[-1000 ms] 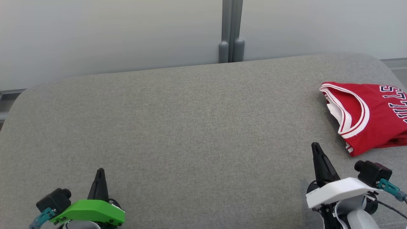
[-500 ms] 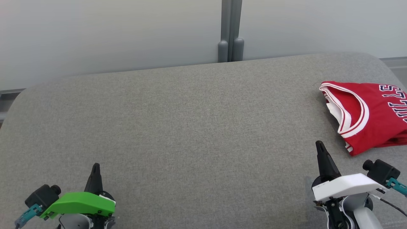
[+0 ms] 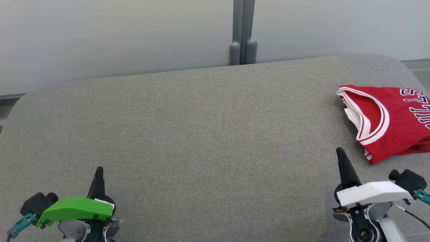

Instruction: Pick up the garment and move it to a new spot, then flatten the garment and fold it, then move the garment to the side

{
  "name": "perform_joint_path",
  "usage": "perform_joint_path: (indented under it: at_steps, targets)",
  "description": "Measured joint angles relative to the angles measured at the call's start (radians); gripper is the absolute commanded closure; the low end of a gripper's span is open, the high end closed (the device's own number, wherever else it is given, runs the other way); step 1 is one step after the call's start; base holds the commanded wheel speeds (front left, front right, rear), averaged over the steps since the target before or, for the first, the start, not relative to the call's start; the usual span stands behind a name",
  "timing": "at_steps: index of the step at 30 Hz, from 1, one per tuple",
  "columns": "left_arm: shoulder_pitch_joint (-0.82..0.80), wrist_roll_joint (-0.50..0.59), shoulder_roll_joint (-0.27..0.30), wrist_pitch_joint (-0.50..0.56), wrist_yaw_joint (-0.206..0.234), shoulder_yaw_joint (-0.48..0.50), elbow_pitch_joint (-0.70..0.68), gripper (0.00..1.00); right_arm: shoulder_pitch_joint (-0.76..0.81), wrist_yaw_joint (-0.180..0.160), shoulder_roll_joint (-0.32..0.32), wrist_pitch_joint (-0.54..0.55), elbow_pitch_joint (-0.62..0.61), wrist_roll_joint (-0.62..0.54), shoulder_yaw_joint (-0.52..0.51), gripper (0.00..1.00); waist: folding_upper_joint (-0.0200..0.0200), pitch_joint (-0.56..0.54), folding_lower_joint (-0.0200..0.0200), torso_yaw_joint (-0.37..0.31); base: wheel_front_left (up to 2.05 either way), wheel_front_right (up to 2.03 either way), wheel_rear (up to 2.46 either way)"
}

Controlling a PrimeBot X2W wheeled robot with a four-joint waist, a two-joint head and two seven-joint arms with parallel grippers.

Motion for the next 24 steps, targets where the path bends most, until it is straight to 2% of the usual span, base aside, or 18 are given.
perform_joint_path:
  at_steps: [24]
  targets:
    - [-0.043,-0.191,-0.012,0.078,-0.037,0.067,0.013,1.0,-0.021,0.0,-0.001,0.042,0.016,0.244,-0.021,1.0,0.0,0.004,0.0,-0.004,0.0,0.0,0.0]
